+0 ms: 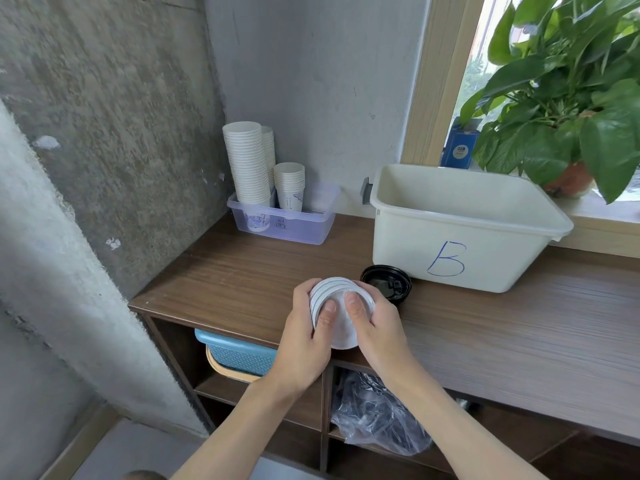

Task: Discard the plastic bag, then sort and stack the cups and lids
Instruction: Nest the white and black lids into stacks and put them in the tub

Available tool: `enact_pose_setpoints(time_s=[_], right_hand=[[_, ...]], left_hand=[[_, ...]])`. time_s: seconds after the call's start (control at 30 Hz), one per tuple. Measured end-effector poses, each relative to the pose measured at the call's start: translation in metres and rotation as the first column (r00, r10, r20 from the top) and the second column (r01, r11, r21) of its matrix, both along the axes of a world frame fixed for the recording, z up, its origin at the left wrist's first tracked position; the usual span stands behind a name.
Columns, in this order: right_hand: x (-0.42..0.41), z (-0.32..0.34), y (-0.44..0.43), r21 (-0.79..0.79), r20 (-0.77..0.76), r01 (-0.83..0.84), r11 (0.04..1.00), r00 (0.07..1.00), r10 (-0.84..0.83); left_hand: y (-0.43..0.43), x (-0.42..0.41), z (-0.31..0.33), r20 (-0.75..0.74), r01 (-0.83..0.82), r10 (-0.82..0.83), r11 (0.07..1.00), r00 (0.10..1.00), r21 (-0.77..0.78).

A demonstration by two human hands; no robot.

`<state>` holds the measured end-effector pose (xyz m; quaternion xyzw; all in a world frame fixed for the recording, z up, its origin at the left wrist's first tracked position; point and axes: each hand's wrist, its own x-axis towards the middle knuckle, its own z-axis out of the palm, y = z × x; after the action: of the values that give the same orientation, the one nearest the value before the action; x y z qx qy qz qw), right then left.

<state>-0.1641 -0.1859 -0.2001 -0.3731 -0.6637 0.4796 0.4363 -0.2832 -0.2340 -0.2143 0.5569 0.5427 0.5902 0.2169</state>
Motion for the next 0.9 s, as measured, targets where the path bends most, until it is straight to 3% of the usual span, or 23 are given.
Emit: enact_pose_setpoints(time_s=[0.13,0.5,0.73,0.9], right_hand=[[0.000,0.000,0.002,-0.032,0.010,-0.002,0.999,1.000,0.003],[-0.003,-0.012,0.002,0.099,0.054,0.084,0.991,0.994,-0.090],[0.001,-0.012,0.006,0.122,0.044,0.115,0.986,0.992,-0.121],[0.001,-0.010,0.006,0.147,0.075,0.053,0.988,0.995,-0.064]], left_hand=[[-0.001,0.000,0.000,-0.012,0.030,-0.030,0.999,0.999,0.016],[0.000,0.002,-0.003,0.002,-0.008,0.008,0.997,1.000,0.081],[0.001,-0.004,0.002,-0.072,0.040,-0.039,0.999,0.997,0.017],[0.005,-0.003,0.000,0.040,-0.020,0.019,0.999,0.999,0.025]])
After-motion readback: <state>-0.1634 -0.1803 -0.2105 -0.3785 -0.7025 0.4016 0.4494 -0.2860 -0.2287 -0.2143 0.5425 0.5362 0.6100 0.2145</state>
